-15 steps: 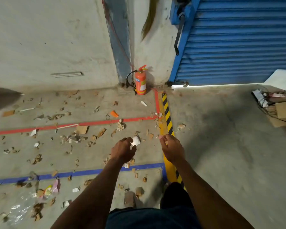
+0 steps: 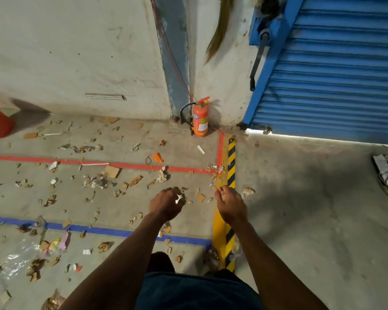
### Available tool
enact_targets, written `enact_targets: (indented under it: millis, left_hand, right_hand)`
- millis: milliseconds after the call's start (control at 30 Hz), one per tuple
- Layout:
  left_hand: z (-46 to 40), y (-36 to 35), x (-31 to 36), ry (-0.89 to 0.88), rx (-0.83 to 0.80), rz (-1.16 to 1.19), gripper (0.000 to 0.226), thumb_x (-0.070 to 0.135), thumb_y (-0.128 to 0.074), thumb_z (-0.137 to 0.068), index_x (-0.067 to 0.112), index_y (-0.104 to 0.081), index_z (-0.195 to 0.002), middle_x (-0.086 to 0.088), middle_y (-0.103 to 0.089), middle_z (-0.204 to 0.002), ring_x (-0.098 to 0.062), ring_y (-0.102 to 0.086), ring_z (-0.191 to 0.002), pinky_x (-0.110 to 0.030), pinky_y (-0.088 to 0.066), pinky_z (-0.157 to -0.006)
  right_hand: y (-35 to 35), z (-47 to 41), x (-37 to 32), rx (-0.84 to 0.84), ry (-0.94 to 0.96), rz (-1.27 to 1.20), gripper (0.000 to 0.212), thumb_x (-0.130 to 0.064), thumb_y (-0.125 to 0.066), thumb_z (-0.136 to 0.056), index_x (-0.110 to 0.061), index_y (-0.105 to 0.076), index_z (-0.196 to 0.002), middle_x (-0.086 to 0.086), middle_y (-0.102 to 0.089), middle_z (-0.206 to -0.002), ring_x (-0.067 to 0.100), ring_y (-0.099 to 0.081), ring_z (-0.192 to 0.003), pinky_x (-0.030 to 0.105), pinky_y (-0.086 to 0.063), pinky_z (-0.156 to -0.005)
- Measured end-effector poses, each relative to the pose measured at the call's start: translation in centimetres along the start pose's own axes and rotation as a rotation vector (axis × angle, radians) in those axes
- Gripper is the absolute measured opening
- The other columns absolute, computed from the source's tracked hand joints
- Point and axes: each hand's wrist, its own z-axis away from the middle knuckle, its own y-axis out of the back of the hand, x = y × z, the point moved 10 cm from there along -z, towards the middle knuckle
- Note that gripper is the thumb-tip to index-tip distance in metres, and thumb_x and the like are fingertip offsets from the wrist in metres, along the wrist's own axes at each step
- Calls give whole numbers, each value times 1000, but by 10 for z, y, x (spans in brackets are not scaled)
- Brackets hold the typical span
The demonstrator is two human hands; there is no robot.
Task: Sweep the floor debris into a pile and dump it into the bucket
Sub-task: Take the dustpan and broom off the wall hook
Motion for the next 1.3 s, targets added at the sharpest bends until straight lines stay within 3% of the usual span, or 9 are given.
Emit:
enact_targets:
  millis: [300,433,667,767,900,1033,1167,1300]
  left_hand:
    - [-87,15,50,25,9,29,31,42,-60,-98,29,-61,-126,7,-70,-118,-16,-65,-100,-36,-58,-79]
    - [-145,26,63,7,5,38,33,41,-60,-100,26,-60,-129,7,-68,-118,-15,-65,-100,-30,-50,-72]
    - [-274,76,87,-51,41,37,35,45,-59,-96,29,-59,-127,8,-70,-116,-18,-66,-103,-35,-57,-79]
    - [-330,127,101,-69,82,73,35,47,-59,-94,32,-58,-126,10,-70,-116,-20,-66,-105,-37,-57,-82]
    - [-406,216,132,-133,203,107,34,44,-61,-93,30,-62,-124,5,-72,-117,-25,-67,-108,-35,-54,-81]
    - [-467,310,171,-200,326,185,30,37,-66,-94,23,-67,-120,4,-74,-112,-23,-69,-106,-32,-54,-84]
    - [-515,403,213,-294,450,179,33,41,-64,-94,24,-63,-122,10,-74,-105,-19,-69,-98,-34,-57,-85]
    - [-550,498,256,-351,575,183,36,45,-61,-94,26,-61,-124,11,-73,-106,-18,-69,-97,-37,-58,-85]
  right_hand:
    - [27,-96,12,-57,58,-9,34,-49,-45,-106,-20,-62,-110,5,-67,-115,30,-62,-107,40,-49,-79]
    - [33,-150,11,-22,58,-10,40,-58,-38,-102,-25,-61,-106,2,-66,-112,30,-64,-105,42,-52,-79]
    - [66,-278,-15,28,41,74,35,-52,-45,-105,-22,-63,-111,0,-67,-114,26,-65,-104,36,-48,-77]
    - [92,-342,-43,62,50,89,35,-52,-44,-105,-27,-61,-123,-3,-66,-122,24,-64,-110,36,-48,-81]
    - [140,-428,-93,163,97,73,34,-54,-43,-105,-26,-62,-109,-4,-66,-115,23,-65,-97,33,-43,-72]
    - [203,-503,-148,270,180,49,36,-58,-41,-105,-28,-61,-109,-8,-64,-115,14,-54,-84,31,-37,-70]
    - [271,-575,-198,390,262,5,43,-65,-35,-102,-29,-59,-103,-10,-63,-108,21,-63,-88,35,-45,-70]
    - [348,-637,-250,509,395,-35,45,-69,-31,-100,-32,-56,-100,-13,-63,-105,18,-62,-85,39,-54,-73]
